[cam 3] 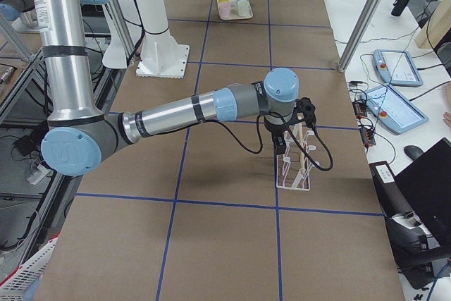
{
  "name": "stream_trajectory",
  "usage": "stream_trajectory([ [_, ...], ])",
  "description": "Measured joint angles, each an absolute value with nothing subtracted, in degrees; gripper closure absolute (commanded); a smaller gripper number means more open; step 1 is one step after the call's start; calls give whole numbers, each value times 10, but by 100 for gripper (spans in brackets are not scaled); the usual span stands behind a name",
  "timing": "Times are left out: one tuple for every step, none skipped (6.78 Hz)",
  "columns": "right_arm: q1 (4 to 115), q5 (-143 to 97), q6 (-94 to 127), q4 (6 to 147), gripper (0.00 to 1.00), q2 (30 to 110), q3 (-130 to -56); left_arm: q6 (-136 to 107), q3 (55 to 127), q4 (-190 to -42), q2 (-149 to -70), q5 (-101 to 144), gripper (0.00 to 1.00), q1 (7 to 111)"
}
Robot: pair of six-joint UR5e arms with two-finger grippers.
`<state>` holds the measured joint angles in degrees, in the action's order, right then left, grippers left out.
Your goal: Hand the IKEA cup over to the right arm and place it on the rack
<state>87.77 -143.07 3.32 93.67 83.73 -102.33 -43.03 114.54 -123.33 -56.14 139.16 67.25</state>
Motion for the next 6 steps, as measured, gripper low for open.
stream_trajectory([
  [876,-1431,49,936,0,828,-1023,-392,1161,-1189,-571,1392,100,699],
  [872,-1431,59,936,0,820,-1022,-354,1172,-1133,-600,1390,100,729],
  [868,-1430,64,936,0,814,-1020,-317,1176,-1068,-644,1384,100,757],
  [865,-1430,65,936,0,810,-1019,-274,1177,-990,-701,1366,100,790],
  [863,-1430,65,936,0,809,-1018,-228,1172,-906,-773,1335,100,824],
  [862,-1430,66,936,0,808,-1017,-200,1156,-829,-863,1306,100,848],
])
